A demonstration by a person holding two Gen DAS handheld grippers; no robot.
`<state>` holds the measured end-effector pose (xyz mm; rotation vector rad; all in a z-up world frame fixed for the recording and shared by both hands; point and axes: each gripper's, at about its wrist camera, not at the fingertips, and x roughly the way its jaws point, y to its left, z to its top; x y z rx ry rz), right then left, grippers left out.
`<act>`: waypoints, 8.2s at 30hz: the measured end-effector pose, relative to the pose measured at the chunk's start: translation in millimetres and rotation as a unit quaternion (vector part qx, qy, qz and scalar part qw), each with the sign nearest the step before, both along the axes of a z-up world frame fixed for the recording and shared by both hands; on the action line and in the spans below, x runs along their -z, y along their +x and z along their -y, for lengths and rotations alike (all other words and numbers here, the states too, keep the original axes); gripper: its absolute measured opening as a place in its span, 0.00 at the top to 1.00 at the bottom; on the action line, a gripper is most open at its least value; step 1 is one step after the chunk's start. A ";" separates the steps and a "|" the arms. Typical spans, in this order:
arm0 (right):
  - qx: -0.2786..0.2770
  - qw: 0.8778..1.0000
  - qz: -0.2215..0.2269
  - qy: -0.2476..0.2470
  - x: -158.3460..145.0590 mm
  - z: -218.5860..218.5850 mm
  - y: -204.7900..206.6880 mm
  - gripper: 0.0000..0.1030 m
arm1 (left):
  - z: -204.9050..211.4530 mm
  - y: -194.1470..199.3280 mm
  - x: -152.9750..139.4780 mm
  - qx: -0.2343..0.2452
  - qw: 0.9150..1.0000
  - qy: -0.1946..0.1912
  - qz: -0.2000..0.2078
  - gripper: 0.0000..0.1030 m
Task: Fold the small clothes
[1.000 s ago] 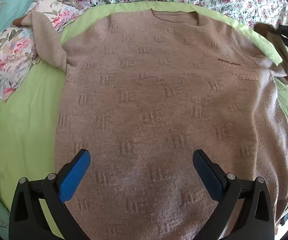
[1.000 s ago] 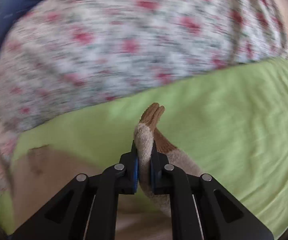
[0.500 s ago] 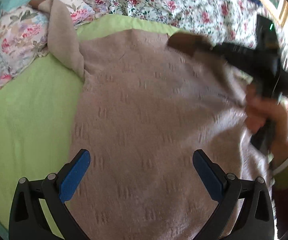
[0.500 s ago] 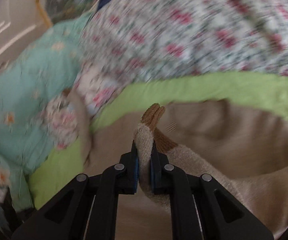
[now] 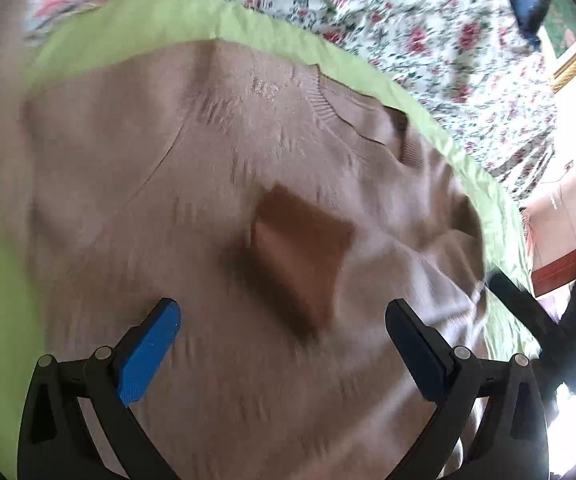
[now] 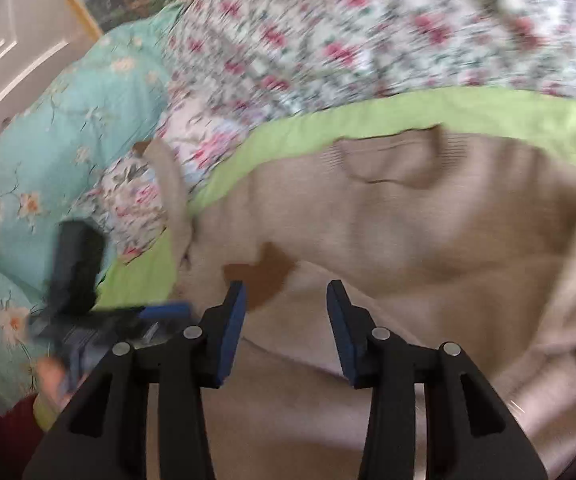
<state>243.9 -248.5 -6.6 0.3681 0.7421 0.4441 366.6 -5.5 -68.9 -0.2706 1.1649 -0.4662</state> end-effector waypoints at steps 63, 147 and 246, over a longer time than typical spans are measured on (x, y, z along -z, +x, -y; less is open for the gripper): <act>0.171 0.975 -0.100 -0.096 33.2 140.4 -34.1 0.58 | -53.2 -40.9 -4.0 -0.068 0.993 0.043 0.086 0.84; -0.073 0.995 -0.070 0.017 18.9 -62.7 140.0 0.44 | -79.9 -24.5 23.8 -0.165 0.965 0.165 0.123 0.34; 0.219 0.961 -0.112 -0.127 64.6 130.4 20.1 0.84 | -34.5 123.3 6.5 -0.099 0.957 0.208 0.174 0.85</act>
